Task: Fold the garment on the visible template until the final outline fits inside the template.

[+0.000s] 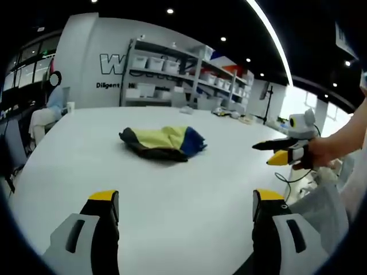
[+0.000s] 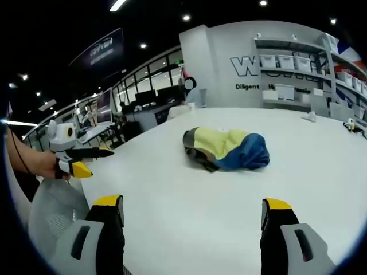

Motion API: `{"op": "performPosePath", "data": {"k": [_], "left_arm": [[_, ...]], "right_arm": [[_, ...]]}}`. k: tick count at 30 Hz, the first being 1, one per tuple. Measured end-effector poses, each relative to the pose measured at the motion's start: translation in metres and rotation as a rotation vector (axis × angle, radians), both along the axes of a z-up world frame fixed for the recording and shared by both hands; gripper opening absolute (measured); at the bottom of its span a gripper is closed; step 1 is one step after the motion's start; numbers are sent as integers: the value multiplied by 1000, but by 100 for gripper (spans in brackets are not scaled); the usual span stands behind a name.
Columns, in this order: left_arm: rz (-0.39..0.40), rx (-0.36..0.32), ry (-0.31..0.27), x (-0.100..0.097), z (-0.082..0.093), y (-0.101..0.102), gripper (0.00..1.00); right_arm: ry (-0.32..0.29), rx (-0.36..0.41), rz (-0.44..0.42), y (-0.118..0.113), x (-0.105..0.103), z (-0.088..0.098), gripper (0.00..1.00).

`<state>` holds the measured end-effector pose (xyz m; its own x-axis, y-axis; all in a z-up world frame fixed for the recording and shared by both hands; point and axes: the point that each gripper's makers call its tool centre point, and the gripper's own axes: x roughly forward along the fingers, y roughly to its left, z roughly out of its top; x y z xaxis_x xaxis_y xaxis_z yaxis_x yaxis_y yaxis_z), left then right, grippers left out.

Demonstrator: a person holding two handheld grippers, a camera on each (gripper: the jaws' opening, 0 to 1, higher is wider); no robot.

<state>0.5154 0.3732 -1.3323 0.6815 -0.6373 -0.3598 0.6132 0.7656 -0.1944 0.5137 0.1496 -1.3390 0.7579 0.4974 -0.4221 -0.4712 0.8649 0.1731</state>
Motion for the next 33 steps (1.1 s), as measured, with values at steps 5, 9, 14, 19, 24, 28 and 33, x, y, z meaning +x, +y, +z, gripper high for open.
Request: {"op": "performPosePath", "data": {"k": [5,9,14,19,24,28,33], "left_arm": [[1,-1,3,0,-1,0,95],[-1,-1,4,0,-2,-1,95],[-5,-2,5,1,-3,-1,95],[-6,-2,3,2,-2,-2,95],[-6,-5,4,1,-2,-1,95],[-5,-6,4,1,-2,0,95],[-6,-7,3,2,-2,1,95]], "right_arm": [[3,-1,1,0,-1,-1,98],[5,0,0,0,-1,-2,98],[6,1,-3,0,-1,-4,98],[6,2,-5,0,-1,-4,99],[6,1,-4,2,0,-4,98],[6,-1,-3,2,0,-4,98],[8,0,-1,4,-1,-5,98]]}}
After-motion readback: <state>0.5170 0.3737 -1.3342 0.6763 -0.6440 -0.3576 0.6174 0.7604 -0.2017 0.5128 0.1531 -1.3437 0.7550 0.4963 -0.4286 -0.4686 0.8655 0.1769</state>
